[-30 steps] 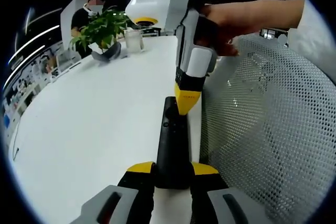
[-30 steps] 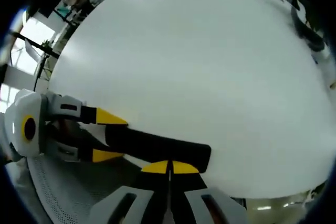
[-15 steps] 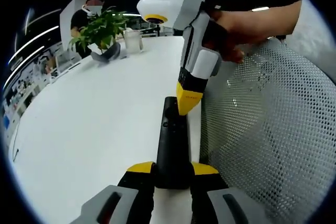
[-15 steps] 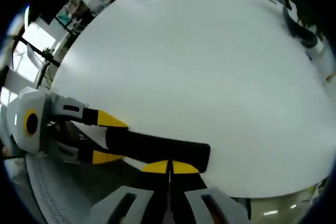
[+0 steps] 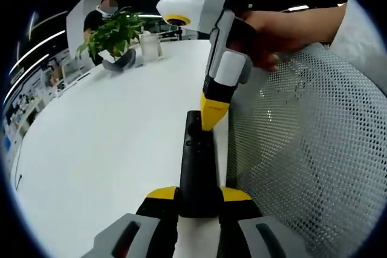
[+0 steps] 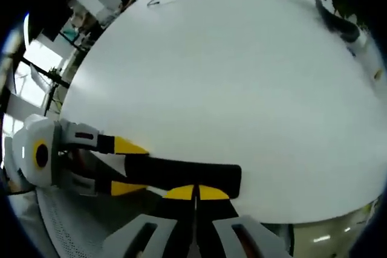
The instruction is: Press the specified remote control buttons in sequence, fully releasing each button before pressing the next.
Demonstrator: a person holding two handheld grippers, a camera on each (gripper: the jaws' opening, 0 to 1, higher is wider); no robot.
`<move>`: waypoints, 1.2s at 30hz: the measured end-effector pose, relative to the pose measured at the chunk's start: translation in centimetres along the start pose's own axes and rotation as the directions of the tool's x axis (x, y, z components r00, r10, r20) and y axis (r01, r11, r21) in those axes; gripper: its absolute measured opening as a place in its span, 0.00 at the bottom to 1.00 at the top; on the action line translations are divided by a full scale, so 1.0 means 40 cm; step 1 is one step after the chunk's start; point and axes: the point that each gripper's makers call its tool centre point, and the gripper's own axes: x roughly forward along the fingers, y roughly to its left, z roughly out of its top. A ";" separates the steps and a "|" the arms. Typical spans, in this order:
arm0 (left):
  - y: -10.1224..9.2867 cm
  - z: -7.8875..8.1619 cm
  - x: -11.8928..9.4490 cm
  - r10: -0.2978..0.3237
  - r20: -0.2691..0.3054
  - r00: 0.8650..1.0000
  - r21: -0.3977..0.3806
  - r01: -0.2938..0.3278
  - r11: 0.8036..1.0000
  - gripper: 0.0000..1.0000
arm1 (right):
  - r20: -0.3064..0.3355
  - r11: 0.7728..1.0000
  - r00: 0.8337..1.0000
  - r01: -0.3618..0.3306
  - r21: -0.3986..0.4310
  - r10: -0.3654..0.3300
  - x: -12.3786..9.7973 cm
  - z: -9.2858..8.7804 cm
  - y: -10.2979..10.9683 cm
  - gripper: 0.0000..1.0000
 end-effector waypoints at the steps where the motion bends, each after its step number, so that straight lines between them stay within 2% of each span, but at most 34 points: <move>1: -0.002 0.000 0.000 -0.002 -0.001 1.000 0.002 0.002 1.000 0.24 | 0.014 1.000 1.000 -0.002 -0.003 0.002 -0.004 0.005 0.001 0.00; 9: -0.003 0.000 0.001 -0.004 -0.001 1.000 0.008 0.004 1.000 0.24 | -0.008 0.998 0.999 -0.037 0.043 0.037 0.005 -0.005 0.004 0.00; 17: -0.001 0.000 0.004 -0.005 0.002 1.000 0.001 0.005 1.000 0.24 | 0.012 0.998 1.000 -0.029 0.050 0.029 0.007 0.005 -0.005 0.00; 31: 0.000 0.002 0.004 -0.005 0.007 1.000 0.000 0.005 1.000 0.25 | 0.012 1.000 1.000 0.017 0.001 -0.017 0.012 0.007 -0.009 0.00; 32: 0.000 0.003 0.005 -0.005 0.007 1.000 0.000 0.005 1.000 0.25 | 0.004 1.000 1.000 0.018 0.009 -0.018 0.012 0.008 -0.010 0.00; 36: -0.001 0.003 0.004 0.001 0.006 1.000 -0.006 -0.001 1.000 0.25 | -0.094 1.000 0.996 0.007 0.030 -0.004 0.014 0.005 -0.009 0.00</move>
